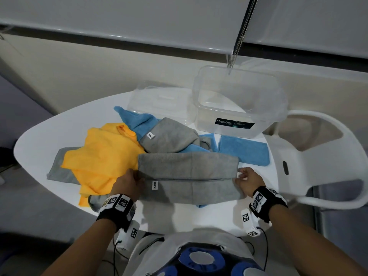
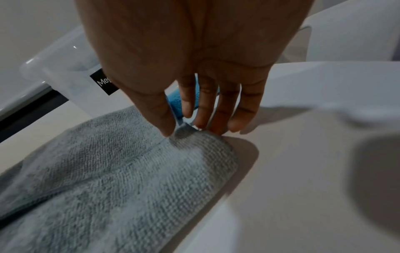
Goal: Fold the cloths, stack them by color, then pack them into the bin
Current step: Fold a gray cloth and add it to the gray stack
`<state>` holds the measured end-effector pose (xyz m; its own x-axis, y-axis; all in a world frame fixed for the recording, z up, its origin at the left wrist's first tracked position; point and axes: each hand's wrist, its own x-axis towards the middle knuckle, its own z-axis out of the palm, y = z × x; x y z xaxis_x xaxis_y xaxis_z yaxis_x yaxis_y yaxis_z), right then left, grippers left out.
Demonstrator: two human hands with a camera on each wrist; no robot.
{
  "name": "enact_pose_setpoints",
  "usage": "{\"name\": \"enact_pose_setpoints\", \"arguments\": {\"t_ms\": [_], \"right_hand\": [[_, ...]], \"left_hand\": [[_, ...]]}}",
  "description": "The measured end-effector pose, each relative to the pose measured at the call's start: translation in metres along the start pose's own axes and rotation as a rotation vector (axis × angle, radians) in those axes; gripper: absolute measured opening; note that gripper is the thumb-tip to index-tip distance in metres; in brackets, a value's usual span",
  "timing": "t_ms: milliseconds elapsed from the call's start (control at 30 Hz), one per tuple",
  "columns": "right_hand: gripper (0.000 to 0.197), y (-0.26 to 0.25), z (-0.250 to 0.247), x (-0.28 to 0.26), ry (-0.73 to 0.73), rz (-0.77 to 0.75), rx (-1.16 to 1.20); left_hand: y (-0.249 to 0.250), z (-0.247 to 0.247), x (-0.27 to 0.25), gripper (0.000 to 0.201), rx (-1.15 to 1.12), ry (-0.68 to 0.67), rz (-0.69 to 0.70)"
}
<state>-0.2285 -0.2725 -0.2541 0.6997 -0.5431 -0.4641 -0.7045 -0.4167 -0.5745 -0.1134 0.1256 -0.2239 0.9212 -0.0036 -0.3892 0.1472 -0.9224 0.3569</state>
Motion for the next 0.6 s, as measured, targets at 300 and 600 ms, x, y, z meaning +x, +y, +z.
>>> {"name": "enact_pose_setpoints", "arguments": {"t_ms": [300, 600], "right_hand": [[0.03, -0.013, 0.015, 0.012, -0.101, 0.024, 0.025], [0.024, -0.015, 0.016, 0.007, -0.081, 0.032, 0.182]], "left_hand": [[0.005, 0.025, 0.011, 0.022, -0.092, 0.001, -0.006], [0.014, 0.02, 0.0, 0.031, -0.281, -0.04, 0.041]]}}
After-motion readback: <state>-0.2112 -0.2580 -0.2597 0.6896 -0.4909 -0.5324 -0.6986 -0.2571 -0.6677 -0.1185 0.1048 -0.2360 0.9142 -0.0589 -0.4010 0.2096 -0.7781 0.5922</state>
